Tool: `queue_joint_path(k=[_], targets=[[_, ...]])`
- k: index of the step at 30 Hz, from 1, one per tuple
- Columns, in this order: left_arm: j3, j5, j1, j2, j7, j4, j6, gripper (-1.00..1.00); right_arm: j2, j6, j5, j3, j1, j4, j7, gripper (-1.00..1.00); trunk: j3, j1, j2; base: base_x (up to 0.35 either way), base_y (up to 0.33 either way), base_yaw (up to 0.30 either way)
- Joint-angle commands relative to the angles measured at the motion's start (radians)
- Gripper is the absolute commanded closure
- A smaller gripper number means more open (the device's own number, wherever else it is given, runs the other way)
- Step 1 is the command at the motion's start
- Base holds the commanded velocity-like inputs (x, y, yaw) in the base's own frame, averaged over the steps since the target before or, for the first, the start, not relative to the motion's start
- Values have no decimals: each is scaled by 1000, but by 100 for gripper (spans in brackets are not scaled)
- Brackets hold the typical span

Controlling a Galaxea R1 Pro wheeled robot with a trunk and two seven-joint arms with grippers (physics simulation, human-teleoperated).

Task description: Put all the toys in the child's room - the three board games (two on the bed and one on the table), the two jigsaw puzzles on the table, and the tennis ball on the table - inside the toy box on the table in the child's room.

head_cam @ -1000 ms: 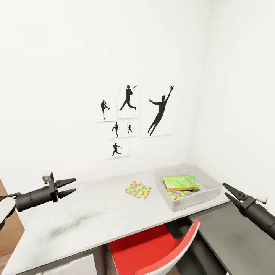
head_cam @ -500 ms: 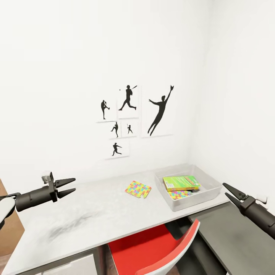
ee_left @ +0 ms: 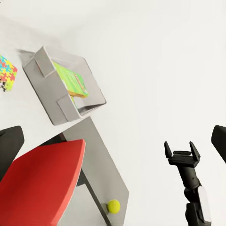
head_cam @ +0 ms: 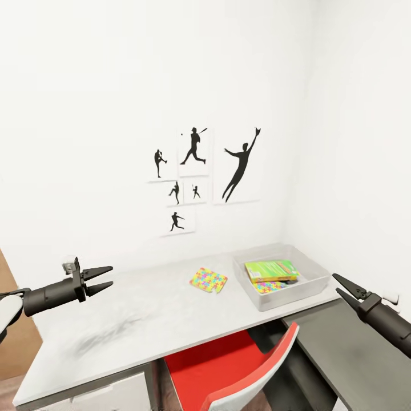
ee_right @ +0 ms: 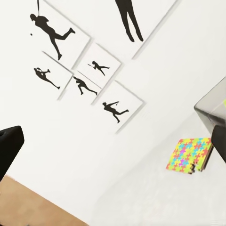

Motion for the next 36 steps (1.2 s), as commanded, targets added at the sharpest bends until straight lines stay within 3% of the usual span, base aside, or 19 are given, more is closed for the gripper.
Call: queue_joint_path(k=[1, 19, 23, 26, 27, 31, 34, 36], targets=[[0, -3, 0, 0, -5, 1, 3, -100, 0, 7, 0, -2, -1, 0, 3, -100, -1, 0, -1, -84, 55, 0], [0, -6, 0, -1, -5, 1, 3, -100, -3, 17, 0, -2, -1, -1, 0, -100, -1, 0, -1, -13, 9, 0], [0, -6, 0, -2, -5, 1, 2, -100, -11, 67, -1, 6, -17, -1, -49, -100, -1, 0, -1, 0, 0, 0], [-1, -6, 0, -3, -5, 1, 2, -100, -17, 148, -3, 16, -99, -1, -146, -100, -1, 0, -1, 0, 0, 0], [-1, -6, 0, -2, -5, 1, 2, -100, -17, 181, -5, 26, -154, -1, -207, -100, -1, 0, -1, 0, 0, 29], [0, -8, 0, -2, -5, 1, 2, -100, -26, 216, -14, 83, -285, 0, -352, -100, -1, 0, -1, 0, 0, 139], [0, -10, 0, -2, -5, 2, 2, -100, -28, 220, -18, 150, -382, 4, -444, -100, -1, 0, -1, 0, 0, 236], [0, -11, 0, -2, -5, 3, 2, -100, -27, 220, -19, 218, -452, 17, -514, -100, -1, 0, -1, 0, 0, 262]])
